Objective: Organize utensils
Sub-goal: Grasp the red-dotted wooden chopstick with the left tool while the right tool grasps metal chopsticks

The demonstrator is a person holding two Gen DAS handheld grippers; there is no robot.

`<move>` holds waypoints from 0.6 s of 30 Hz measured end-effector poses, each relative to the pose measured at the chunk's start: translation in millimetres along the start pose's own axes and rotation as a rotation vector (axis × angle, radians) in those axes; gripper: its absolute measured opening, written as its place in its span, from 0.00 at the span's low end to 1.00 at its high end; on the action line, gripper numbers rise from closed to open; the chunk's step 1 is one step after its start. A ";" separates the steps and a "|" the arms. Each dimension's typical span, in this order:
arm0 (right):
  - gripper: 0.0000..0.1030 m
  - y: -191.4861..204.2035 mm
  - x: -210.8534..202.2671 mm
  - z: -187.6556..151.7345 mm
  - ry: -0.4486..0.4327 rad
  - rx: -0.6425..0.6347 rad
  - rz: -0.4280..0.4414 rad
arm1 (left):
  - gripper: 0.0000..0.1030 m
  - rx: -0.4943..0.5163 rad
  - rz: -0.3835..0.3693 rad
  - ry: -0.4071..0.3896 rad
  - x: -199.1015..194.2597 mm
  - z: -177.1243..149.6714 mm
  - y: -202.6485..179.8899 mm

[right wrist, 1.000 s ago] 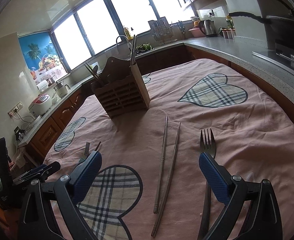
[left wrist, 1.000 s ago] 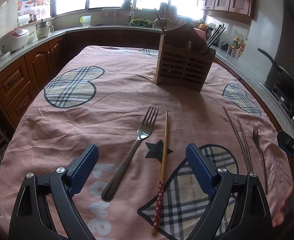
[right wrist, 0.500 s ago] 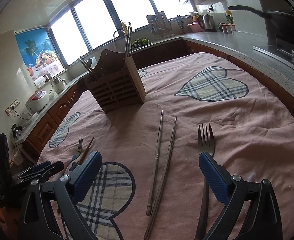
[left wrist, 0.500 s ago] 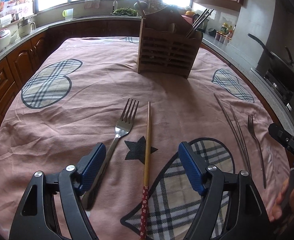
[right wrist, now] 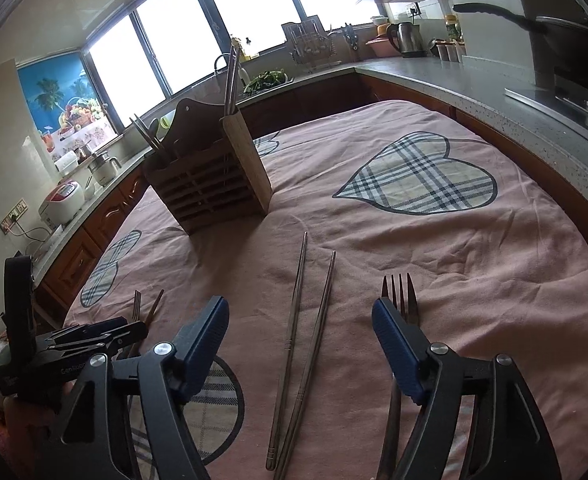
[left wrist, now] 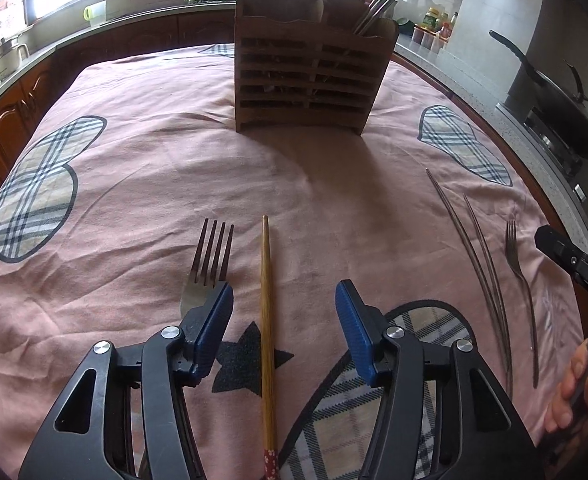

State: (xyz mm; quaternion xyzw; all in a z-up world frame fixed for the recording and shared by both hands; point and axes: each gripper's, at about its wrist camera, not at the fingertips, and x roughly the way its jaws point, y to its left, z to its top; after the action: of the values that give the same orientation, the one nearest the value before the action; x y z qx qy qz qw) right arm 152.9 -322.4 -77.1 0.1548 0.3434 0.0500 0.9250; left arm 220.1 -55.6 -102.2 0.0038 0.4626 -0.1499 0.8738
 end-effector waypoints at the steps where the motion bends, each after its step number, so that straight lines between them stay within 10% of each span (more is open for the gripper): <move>1: 0.67 0.2 3.7 2.2 0.009 0.001 0.001 | 0.47 -0.002 -0.004 0.007 2.4 1.1 1.2; 18: 0.36 -11.8 77.3 34.2 0.149 -0.014 -0.092 | 0.34 0.026 -0.048 0.059 33.4 28.6 -0.8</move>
State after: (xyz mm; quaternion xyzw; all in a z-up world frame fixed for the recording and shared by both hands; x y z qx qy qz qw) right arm 233.7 -326.8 -104.3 0.1283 0.4178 0.0212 0.8992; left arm 260.6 -69.1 -112.7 0.0087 0.4862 -0.1764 0.8558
